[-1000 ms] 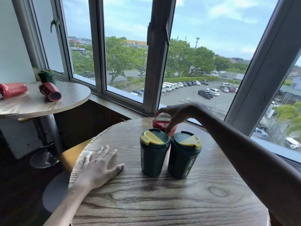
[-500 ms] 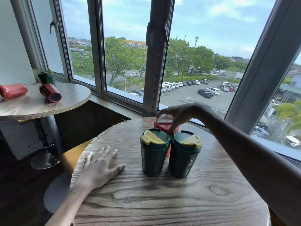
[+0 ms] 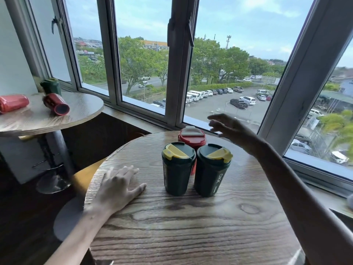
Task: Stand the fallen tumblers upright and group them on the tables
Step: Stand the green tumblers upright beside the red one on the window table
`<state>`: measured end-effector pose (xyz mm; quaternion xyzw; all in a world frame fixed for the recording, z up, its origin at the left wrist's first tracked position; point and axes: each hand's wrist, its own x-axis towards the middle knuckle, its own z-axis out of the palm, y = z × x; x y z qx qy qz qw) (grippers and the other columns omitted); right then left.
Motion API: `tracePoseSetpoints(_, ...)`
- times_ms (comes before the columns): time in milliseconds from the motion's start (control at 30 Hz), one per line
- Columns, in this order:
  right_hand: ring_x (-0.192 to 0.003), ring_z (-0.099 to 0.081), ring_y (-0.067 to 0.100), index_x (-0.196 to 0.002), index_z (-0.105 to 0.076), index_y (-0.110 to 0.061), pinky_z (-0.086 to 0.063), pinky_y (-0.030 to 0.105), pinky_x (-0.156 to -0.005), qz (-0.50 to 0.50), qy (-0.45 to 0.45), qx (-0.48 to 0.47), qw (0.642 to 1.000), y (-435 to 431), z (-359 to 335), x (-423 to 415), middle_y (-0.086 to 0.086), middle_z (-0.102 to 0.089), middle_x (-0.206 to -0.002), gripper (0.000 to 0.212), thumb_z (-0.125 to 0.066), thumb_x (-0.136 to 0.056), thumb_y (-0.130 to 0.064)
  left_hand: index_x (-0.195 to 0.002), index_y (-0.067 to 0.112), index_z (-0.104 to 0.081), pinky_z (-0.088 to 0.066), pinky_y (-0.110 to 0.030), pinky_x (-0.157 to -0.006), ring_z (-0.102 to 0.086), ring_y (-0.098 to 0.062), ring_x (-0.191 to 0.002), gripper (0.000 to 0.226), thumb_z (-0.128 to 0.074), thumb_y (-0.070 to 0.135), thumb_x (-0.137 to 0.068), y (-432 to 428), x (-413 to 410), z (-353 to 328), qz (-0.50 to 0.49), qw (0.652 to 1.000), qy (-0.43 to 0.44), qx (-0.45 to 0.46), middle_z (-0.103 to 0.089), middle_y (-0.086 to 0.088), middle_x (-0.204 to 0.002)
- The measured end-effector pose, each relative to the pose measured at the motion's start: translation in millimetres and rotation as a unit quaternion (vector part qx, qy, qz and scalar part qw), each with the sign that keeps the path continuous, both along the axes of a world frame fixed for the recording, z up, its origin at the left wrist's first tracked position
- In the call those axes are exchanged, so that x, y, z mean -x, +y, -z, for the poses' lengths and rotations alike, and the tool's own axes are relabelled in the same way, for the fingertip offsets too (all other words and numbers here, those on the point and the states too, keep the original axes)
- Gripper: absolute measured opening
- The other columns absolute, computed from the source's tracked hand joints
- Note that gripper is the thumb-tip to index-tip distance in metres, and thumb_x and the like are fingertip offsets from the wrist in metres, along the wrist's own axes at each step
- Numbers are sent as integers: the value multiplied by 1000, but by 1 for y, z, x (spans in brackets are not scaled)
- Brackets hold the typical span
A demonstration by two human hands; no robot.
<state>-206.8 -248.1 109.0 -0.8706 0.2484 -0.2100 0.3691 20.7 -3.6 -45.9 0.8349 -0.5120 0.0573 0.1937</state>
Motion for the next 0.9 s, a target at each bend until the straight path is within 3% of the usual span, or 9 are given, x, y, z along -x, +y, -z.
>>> tracePoseSetpoints(33,-108,-62,13,-124,-52,-24,-52,38,-92,22,-68,-30,997,7,11,11,7,-61,-123,54,-50,-84,-60,-128,22,-53,-26,-51,-111,-50,-19,-126,79,-31,74,-73,-2,4,-1,18,999,-12,23,-57,-1,-133)
tracePoseSetpoints(100,-101,-62,5,-124,-50,-20,-51,28,-81,81,-163,-80,980,27,44,37,2,-63,-114,83,-49,-68,-81,-131,17,-50,-38,-45,-106,-55,-19,-119,82,-42,71,-70,-4,19,-8,53,997,47,44,-59,-3,-130)
tracePoseSetpoints(200,-102,-57,-3,-129,-38,-22,-51,20,-80,84,-177,-137,971,45,87,52,-6,-56,-116,105,-56,-49,-88,-140,14,-34,-42,-27,-100,-50,-13,-121,99,-69,65,-63,-20,44,-21,101,970,218,42,-53,-4,-134)
tracePoseSetpoints(267,-105,-55,-2,-129,-31,-22,-51,14,-76,69,-141,-144,977,55,106,50,-7,-52,-117,101,-69,-49,-71,-138,17,-35,-40,-21,-98,-50,-6,-116,94,-79,53,-63,-32,60,-22,105,961,249,64,-55,0,-131)
tracePoseSetpoints(367,-104,-61,17,-119,-32,-25,-55,21,-70,64,-120,-162,977,61,135,45,4,-56,-116,86,-76,-49,-49,-131,18,-41,-39,-7,-87,-51,-3,-107,86,-85,41,-61,-41,71,-14,67,952,279,110,-59,4,-125)
tracePoseSetpoints(500,-96,-67,22,-113,-36,-33,-56,27,-66,64,-125,-155,978,55,153,45,10,-61,-113,70,-78,-57,-34,-128,17,-48,-37,6,-71,-56,-2,-101,80,-86,36,-60,-40,73,-9,57,937,315,137,-62,4,-119)
tracePoseSetpoints(633,-99,-66,21,-118,-35,-37,-59,44,-76,67,-110,-143,981,50,159,45,6,-62,-115,71,-78,-61,-36,-129,15,-50,-37,7,-71,-56,-1,-100,79,-84,39,-62,-39,73,-11,61,938,313,137,-63,5,-120)
tracePoseSetpoints(733,-100,-66,17,-125,-32,-32,-59,43,-79,73,-97,-135,983,48,161,45,4,-63,-114,76,-77,-64,-34,-129,15,-49,-37,7,-71,-56,-3,-102,82,-83,45,-60,-39,72,-10,57,939,310,135,-63,3,-122)
tracePoseSetpoints(900,-105,-64,18,-117,-36,-40,-58,43,-81,88,-89,-123,985,51,157,45,3,-63,-114,70,-77,-61,-41,-131,16,-47,-37,7,-68,-55,-3,-101,83,-83,43,-61,-38,73,-10,53,937,317,135,-62,2,-123)
